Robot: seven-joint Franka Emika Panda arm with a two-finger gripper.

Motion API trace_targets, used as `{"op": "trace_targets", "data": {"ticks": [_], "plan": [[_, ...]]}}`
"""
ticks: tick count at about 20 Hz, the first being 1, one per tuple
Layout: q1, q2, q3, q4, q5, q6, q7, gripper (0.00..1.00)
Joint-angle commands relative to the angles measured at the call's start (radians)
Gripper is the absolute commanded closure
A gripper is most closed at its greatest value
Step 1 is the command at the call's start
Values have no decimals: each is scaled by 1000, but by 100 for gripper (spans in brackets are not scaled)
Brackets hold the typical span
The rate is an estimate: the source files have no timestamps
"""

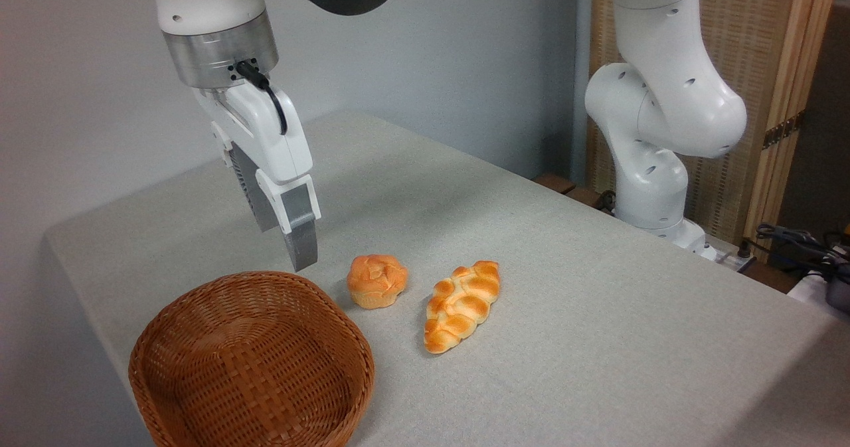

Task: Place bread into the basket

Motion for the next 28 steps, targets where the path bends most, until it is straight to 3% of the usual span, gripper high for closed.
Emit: {"op": "trace_targets", "data": {"ticks": [1, 11, 13, 17, 22, 28], "plan": [[0, -39, 10, -3, 9, 6, -19, 0], [-1, -56, -4, -4, -8, -6, -48, 0], [-1, -56, -28, -3, -25, -5, -51, 0], [-3, -61, -65, -3, -9, 1, -54, 0], [14, -52, 1, -12, -11, -3, -53, 0], [17, -41, 24, -13, -11, 2, -31, 0]]}}
